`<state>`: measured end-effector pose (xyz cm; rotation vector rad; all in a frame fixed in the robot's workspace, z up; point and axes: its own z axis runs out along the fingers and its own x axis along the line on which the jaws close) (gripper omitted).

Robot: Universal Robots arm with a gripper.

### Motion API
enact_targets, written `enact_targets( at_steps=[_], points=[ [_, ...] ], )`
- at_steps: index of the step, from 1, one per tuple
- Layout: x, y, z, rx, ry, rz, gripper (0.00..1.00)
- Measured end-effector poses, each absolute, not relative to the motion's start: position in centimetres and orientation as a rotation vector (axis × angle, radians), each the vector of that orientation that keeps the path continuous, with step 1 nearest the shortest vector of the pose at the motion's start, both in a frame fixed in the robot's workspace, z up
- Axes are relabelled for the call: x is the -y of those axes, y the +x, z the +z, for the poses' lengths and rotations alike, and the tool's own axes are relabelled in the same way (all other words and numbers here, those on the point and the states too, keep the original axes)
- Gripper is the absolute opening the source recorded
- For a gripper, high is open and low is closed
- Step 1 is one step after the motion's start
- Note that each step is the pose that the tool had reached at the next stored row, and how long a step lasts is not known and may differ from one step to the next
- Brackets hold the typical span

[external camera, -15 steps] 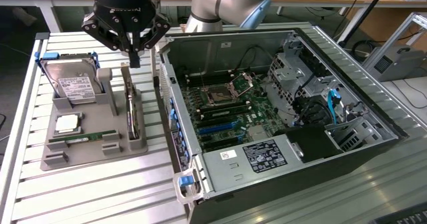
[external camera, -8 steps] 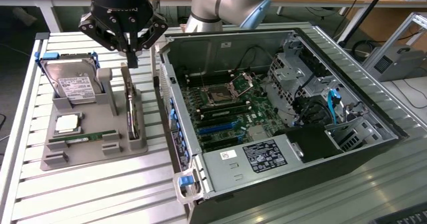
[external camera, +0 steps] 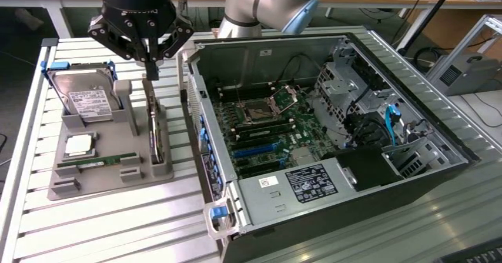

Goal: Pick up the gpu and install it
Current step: 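Reach for the gpu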

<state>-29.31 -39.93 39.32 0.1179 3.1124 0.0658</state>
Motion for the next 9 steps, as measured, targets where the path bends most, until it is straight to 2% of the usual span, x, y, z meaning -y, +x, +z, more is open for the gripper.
enact_targets(
  at_steps=[9],
  points=[
    [39.94,-29.81,39.32,-3.112,0.118,0.066,0.11]
  ],
)
